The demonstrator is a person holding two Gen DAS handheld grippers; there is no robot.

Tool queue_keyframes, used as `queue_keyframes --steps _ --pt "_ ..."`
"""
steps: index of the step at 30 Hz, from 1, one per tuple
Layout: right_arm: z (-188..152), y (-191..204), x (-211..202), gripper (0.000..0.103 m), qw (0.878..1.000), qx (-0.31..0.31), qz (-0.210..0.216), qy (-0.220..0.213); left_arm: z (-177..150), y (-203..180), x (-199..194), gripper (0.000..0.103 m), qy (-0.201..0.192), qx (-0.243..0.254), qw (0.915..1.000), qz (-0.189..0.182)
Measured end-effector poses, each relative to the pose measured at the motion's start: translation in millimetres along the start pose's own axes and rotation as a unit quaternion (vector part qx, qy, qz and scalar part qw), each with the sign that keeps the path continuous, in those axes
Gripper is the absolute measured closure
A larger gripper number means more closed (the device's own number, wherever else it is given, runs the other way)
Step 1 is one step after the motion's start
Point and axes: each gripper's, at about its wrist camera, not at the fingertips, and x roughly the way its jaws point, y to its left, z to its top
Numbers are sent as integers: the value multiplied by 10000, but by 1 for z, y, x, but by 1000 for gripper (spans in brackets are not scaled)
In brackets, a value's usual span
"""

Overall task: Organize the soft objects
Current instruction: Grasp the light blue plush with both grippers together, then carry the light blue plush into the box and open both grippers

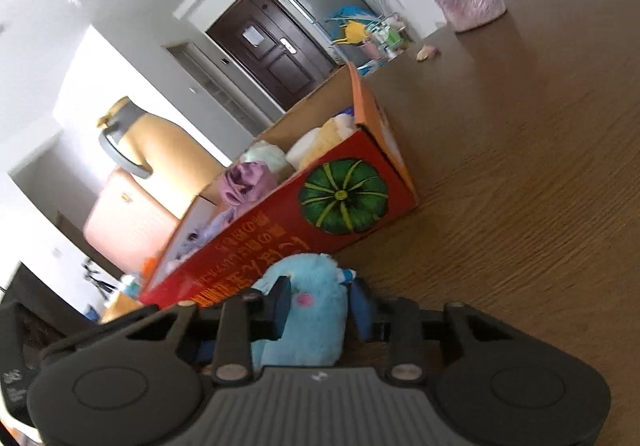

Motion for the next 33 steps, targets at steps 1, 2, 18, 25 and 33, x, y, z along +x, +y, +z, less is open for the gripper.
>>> queue_keyframes --steps 1,2,18,25,33 --pt "0 0 1 79 10000 -26 56 19 0 2 2 64 -18 -62 10000 -22" --pt "0 1 0 79 10000 -85 29 17 -1 2 2 66 -64 -50 10000 -42" --pt "-82 29 -124 81 9983 -509 287 -52 -100 -29 -113 72 -365 135 9987 -341" --pt "-89 44 -151 81 9965 -717 309 -287 -110 -48 -142 73 -575 348 9974 -276" --pt "-86 51 -150 81 9962 -715 375 -331 -106 -48 -148 73 -679 387 9965 -292"
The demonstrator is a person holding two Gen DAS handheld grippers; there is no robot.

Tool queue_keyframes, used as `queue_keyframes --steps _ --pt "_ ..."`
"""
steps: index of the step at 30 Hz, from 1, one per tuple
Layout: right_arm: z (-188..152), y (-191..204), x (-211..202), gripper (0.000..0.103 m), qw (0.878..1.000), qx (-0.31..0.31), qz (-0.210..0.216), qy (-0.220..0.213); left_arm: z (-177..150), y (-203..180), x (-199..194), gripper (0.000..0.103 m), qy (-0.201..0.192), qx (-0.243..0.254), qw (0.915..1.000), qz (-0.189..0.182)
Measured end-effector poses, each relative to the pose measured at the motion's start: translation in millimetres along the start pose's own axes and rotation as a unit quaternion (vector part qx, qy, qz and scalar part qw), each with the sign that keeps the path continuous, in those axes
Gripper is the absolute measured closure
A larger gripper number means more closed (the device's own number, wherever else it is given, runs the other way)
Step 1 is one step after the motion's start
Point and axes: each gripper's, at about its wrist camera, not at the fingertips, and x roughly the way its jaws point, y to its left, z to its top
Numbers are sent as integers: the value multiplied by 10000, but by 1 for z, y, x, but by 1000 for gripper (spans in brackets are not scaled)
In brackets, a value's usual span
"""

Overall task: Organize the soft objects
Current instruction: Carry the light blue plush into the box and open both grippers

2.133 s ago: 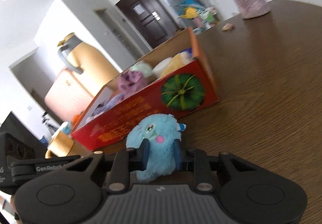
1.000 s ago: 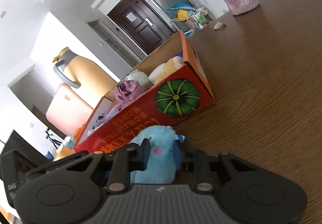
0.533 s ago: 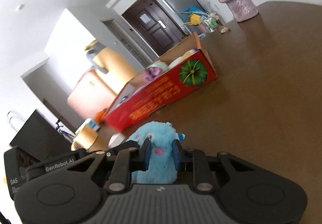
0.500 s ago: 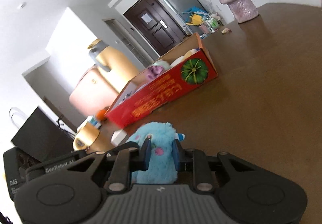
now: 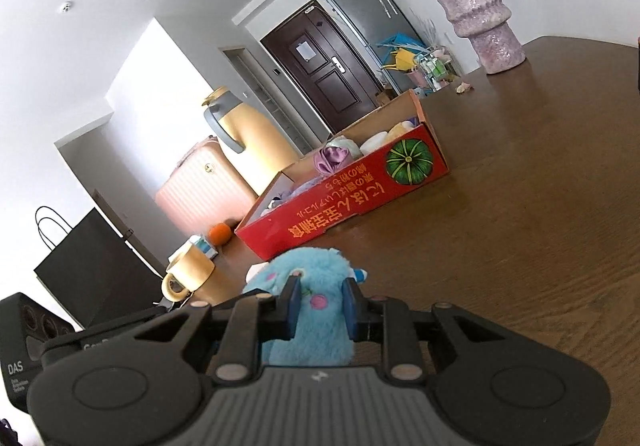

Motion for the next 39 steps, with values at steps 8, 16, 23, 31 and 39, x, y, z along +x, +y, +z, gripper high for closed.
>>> queue_keyframes --steps 8,16,23,31,39 --pt "93 17 61 98 9983 -559 -82 -118 110 -8 55 94 -163 277 9984 -467" --pt "187 3 203 96 9889 -1011 -1020 381 197 33 168 95 143 73 9989 434" --pt "165 -42 122 42 9847 -1467 -937 48 128 39 135 34 441 1072 9929 262" --pt "97 -83 87 48 9915 -328 -1187 428 94 10 196 42 1265 1124 9855 -106" --pt "74 -102 93 77 9956 567 -645 378 78 28 199 76 1489 55 9879 -426"
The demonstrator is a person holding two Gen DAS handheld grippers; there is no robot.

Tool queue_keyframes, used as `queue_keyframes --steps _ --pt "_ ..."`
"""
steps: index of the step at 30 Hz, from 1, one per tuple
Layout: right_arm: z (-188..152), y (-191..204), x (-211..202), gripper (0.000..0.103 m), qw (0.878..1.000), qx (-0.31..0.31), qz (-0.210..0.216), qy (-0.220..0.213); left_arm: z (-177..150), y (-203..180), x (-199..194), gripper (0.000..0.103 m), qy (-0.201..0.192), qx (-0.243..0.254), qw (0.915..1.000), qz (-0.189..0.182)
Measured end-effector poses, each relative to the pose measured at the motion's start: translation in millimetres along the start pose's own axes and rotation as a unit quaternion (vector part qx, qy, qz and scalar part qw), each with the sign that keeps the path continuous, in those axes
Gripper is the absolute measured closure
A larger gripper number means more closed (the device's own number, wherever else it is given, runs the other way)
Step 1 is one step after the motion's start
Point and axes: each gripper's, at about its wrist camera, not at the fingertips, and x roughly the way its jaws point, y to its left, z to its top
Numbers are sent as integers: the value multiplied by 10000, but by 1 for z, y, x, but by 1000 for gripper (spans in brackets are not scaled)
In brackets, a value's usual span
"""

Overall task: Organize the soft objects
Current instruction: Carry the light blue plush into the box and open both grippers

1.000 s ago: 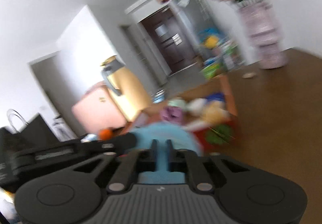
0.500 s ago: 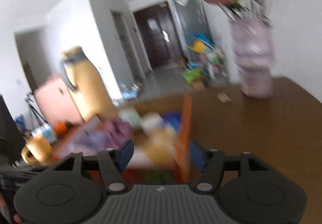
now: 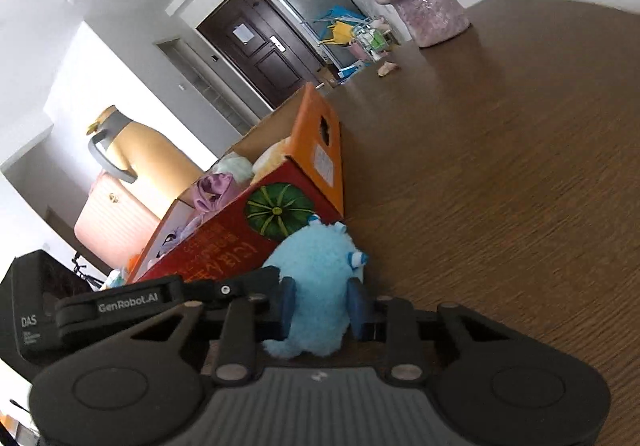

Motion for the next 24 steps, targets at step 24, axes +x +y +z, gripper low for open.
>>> queue_keyframes --steps 24 --pt "133 142 104 79 9848 -1630 -308 506 114 26 -47 79 -720 -422 9939 716"
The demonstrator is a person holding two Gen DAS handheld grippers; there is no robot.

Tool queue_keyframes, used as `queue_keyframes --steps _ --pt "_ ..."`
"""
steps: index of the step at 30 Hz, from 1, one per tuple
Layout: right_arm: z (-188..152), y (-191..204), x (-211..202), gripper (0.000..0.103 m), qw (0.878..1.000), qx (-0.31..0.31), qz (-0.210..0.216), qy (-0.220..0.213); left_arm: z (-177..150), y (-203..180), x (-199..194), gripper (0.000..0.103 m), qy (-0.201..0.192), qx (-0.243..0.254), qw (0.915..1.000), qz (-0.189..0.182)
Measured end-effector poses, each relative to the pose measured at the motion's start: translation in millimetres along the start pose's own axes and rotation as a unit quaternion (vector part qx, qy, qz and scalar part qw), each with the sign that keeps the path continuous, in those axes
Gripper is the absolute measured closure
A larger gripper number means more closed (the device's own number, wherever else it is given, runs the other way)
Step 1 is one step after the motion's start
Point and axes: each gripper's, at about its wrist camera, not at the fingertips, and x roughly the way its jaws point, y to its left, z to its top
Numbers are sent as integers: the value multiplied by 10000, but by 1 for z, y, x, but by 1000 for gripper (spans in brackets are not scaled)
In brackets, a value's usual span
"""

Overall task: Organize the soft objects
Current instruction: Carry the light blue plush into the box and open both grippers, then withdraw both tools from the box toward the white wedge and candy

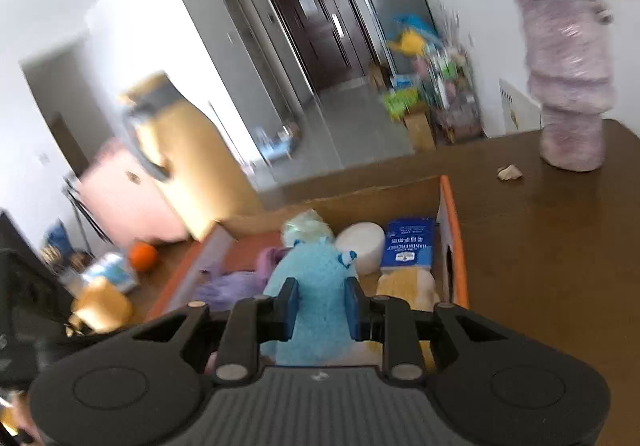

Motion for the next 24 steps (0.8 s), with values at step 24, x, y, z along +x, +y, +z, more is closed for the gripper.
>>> queue_keyframes --steps 24 --pt "37 31 -18 61 9911 -823 -1025 -215 29 -29 -74 45 -680 1491 9832 806"
